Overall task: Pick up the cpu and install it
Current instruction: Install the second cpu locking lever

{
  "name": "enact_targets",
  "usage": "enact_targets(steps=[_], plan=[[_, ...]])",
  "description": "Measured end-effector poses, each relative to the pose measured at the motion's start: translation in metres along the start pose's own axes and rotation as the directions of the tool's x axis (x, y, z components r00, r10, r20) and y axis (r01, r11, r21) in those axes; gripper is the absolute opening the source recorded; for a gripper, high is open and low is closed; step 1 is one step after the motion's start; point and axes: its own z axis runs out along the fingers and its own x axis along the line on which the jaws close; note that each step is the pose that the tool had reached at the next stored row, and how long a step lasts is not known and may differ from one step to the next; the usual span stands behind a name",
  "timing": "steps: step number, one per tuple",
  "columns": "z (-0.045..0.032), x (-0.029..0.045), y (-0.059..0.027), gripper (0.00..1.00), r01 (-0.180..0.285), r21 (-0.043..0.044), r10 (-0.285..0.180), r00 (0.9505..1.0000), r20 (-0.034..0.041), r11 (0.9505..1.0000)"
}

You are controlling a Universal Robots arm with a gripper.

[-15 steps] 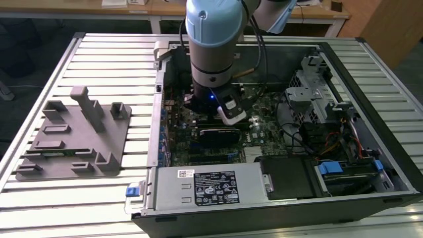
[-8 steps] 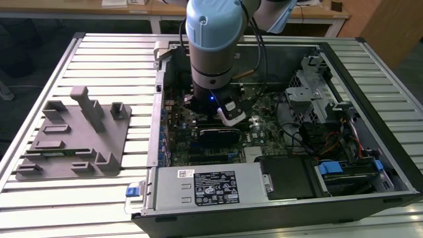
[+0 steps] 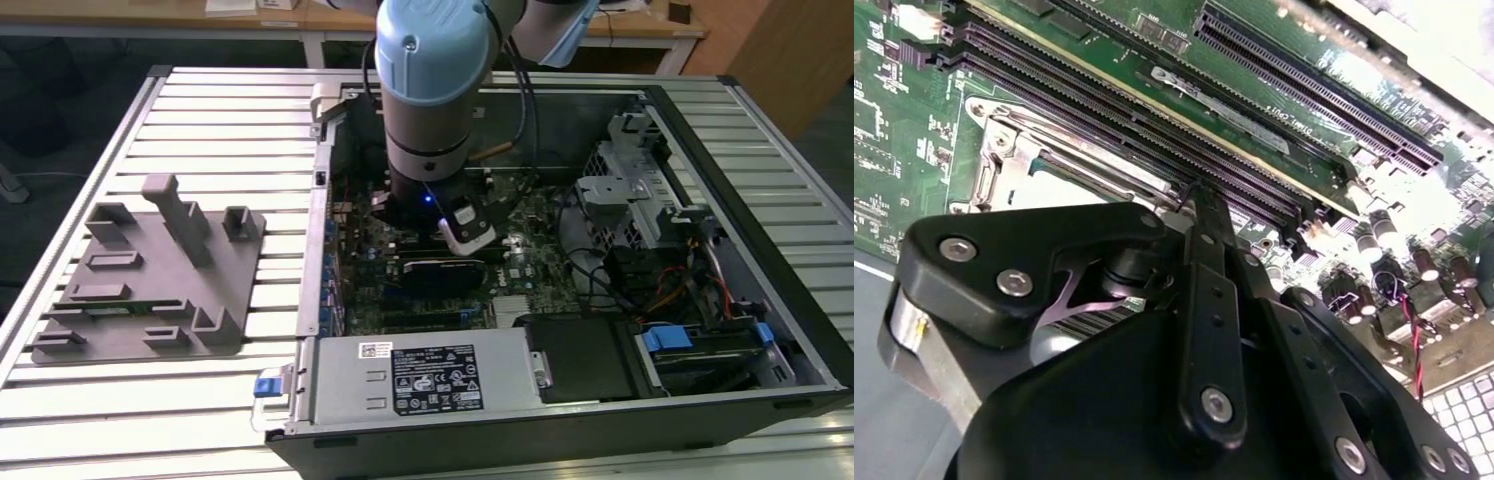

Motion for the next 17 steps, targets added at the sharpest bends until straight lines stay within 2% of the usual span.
enact_targets(steps=[17], plan=[[0.0041,0.0011,-0.0002,0.11,0.001,0.0000,-0.001,1.0000,0.0002,1.0000]])
